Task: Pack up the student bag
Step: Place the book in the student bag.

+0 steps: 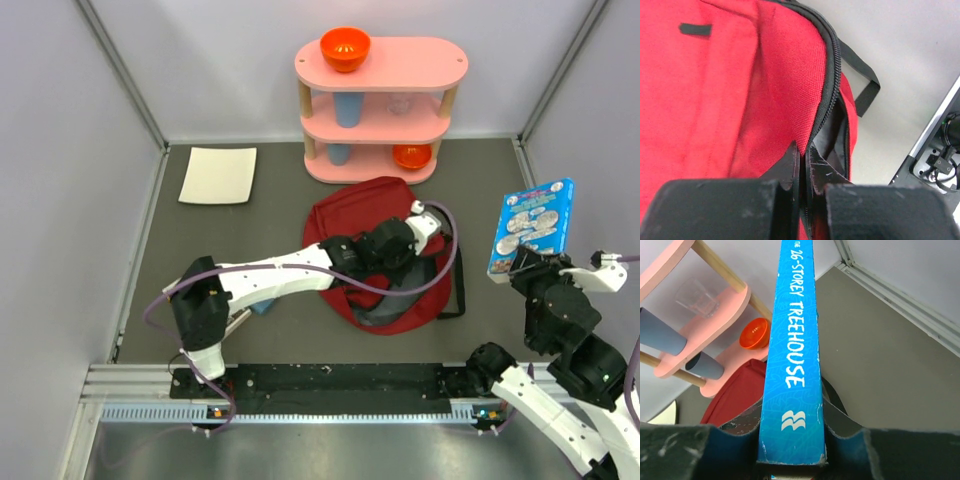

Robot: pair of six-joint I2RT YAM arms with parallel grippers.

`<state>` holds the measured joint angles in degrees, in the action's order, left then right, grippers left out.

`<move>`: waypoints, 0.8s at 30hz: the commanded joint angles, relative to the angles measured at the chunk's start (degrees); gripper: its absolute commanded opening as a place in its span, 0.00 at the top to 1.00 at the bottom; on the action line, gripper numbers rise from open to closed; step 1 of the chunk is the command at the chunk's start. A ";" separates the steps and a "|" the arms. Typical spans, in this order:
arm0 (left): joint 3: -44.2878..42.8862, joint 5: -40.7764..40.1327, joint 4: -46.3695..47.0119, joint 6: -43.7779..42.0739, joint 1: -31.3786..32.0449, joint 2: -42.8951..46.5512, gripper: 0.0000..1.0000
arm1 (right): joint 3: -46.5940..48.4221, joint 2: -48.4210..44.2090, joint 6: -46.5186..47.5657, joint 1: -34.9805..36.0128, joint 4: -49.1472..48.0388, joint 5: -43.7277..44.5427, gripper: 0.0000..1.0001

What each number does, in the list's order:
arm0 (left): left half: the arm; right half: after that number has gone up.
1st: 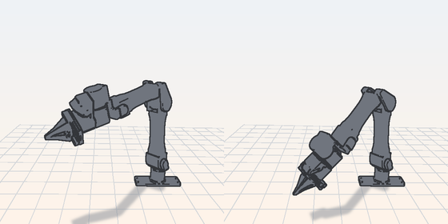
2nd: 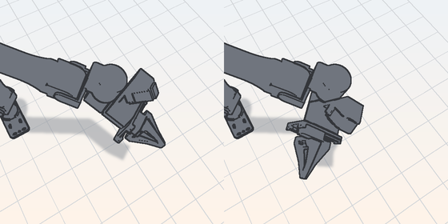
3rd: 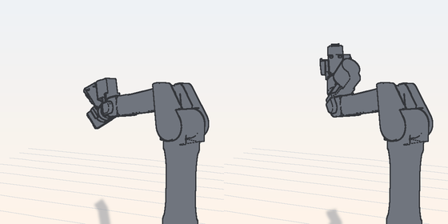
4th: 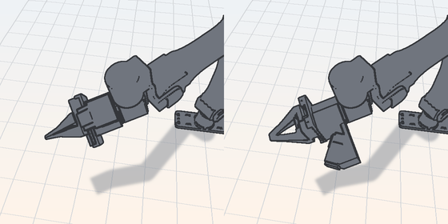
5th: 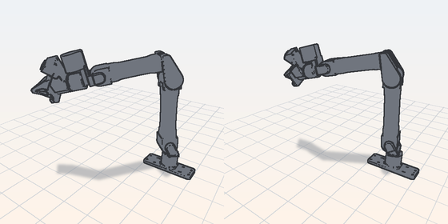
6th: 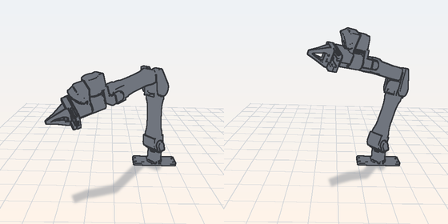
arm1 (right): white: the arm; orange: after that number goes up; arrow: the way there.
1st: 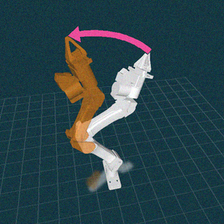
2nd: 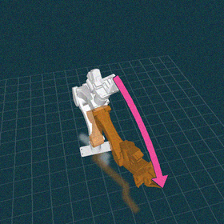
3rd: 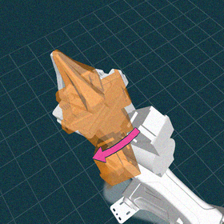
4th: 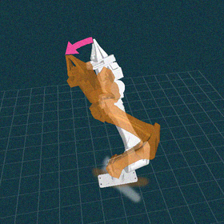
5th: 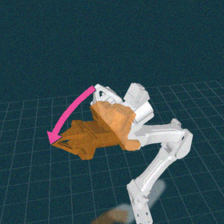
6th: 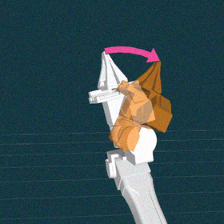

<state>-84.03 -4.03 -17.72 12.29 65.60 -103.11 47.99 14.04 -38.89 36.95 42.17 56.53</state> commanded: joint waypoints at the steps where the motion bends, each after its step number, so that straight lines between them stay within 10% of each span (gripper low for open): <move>1: 0.44 -0.98 2.95 0.10 -3.19 6.77 1.00 | 0.88 -0.15 -3.11 -0.03 -2.71 -1.25 1.00; 24: 1.41 8.25 5.23 2.30 -11.64 17.15 1.00 | 5.01 9.78 -6.54 -0.04 0.37 -20.75 1.00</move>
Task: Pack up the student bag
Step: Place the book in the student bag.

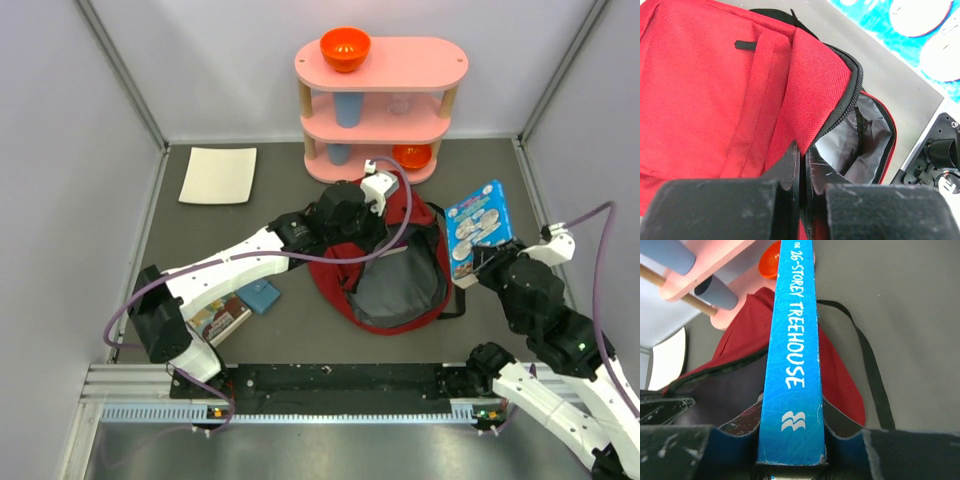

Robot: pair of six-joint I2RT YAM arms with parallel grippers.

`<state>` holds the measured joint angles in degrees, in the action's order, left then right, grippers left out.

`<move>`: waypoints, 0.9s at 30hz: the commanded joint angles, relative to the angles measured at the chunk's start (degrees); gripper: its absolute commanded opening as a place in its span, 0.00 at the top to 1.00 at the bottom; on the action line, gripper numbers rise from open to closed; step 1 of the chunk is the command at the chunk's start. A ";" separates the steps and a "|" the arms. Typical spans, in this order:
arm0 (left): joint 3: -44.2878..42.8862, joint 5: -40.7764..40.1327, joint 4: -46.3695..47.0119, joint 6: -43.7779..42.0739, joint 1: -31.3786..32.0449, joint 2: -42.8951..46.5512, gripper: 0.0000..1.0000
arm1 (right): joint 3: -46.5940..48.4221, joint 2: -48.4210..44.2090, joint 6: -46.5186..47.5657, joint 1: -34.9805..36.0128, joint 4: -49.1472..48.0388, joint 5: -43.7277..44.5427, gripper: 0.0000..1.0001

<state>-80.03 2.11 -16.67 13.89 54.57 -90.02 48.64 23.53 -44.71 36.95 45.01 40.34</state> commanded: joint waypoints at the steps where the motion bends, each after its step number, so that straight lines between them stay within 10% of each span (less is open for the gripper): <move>1: -2.76 2.37 4.19 0.70 -0.78 4.15 1.00 | 4.18 0.12 -1.25 -0.04 -2.39 -5.26 1.00; 27: -5.66 7.12 6.38 2.81 -3.33 4.68 1.00 | 7.96 2.13 -10.40 -0.04 -2.65 -29.78 1.00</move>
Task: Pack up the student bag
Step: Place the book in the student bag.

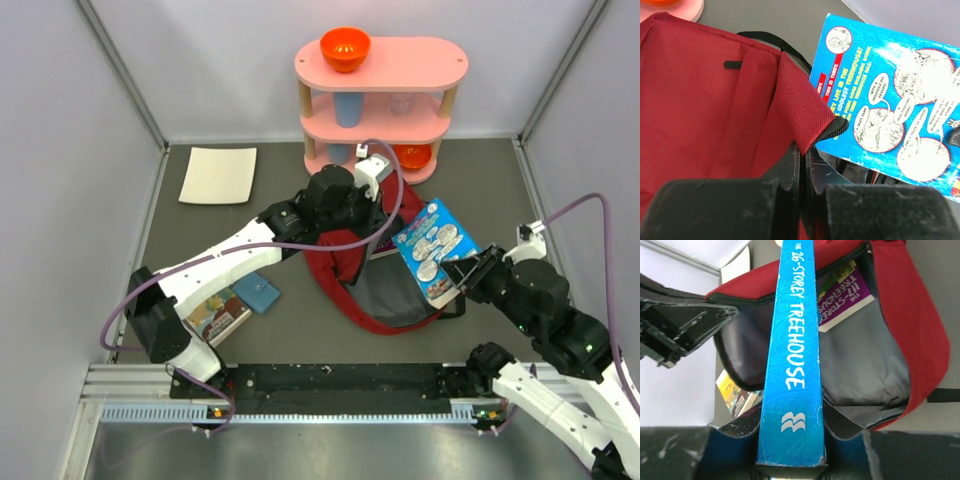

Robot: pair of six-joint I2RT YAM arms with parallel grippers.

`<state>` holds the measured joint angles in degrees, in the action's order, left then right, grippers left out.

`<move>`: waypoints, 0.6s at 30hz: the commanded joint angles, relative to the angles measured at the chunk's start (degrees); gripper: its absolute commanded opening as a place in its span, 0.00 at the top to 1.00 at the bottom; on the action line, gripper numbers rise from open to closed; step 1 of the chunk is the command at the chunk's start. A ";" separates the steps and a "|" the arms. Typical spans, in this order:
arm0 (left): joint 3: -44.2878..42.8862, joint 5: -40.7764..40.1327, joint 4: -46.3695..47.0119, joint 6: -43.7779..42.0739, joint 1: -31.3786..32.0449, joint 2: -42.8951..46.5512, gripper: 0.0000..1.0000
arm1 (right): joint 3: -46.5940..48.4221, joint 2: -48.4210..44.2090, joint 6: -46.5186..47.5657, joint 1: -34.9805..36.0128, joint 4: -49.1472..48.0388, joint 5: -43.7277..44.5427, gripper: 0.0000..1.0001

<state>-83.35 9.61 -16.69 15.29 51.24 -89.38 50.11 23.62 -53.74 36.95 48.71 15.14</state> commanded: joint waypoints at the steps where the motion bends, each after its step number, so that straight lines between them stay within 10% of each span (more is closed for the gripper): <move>1: -2.34 -0.90 6.67 1.67 0.00 4.22 1.00 | 6.32 2.31 -1.72 0.05 -6.17 -5.11 1.00; 18: -7.44 -2.85 6.05 0.88 0.00 3.34 1.00 | -10.81 -3.84 -14.91 -0.04 -8.09 -12.41 1.00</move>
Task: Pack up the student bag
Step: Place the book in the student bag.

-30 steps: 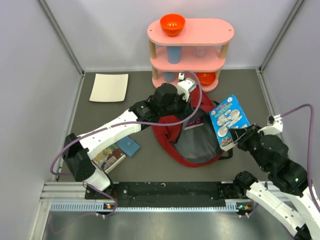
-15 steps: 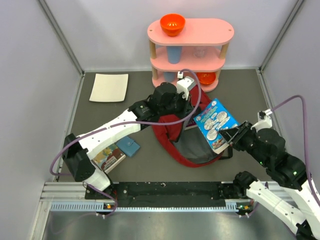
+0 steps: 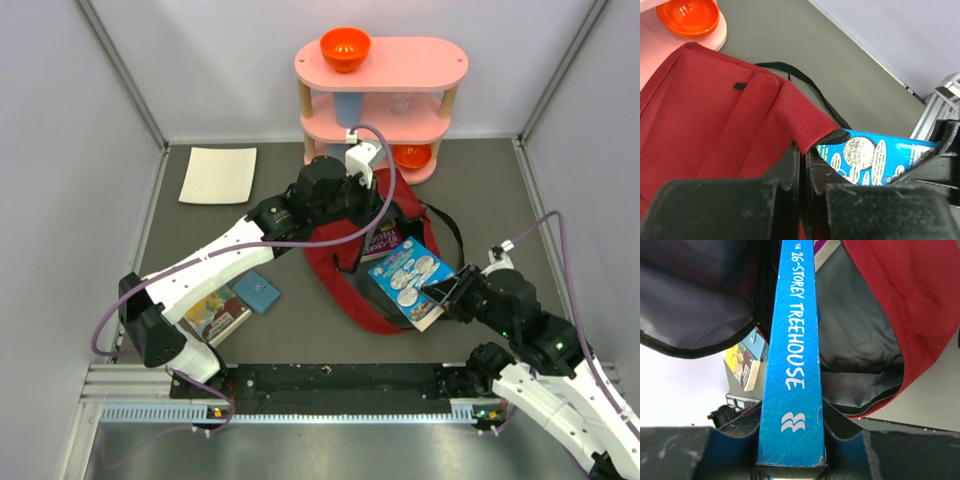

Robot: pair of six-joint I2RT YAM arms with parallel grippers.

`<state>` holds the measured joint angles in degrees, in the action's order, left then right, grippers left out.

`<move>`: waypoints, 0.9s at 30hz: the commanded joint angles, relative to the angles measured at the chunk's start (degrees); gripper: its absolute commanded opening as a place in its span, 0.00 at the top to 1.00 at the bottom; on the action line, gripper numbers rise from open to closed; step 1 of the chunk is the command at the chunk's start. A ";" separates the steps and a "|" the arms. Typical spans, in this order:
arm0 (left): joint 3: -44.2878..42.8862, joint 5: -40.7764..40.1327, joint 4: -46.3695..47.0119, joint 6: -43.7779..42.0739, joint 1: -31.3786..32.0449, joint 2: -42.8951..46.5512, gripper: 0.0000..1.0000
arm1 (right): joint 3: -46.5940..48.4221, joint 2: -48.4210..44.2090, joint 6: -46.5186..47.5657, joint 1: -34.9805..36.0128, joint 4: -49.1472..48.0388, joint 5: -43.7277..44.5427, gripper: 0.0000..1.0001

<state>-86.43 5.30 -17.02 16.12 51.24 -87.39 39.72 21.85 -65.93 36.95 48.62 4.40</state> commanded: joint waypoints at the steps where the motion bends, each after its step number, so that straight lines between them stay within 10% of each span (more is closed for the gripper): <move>1: -4.36 2.08 6.55 0.14 -0.09 1.09 1.00 | -2.00 -2.16 -3.15 -0.04 -9.23 -1.16 1.00; 17: -4.18 4.63 6.56 1.37 0.00 -0.06 1.00 | -14.23 11.81 -12.37 -0.30 -54.72 -2.38 1.00; 27: -6.02 5.51 6.12 2.34 0.08 -0.84 1.00 | -21.09 14.97 -15.56 -0.47 -63.28 11.57 1.00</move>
<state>-87.66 8.60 -17.23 16.86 51.24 -88.66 19.33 36.38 -80.66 36.84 -0.64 6.63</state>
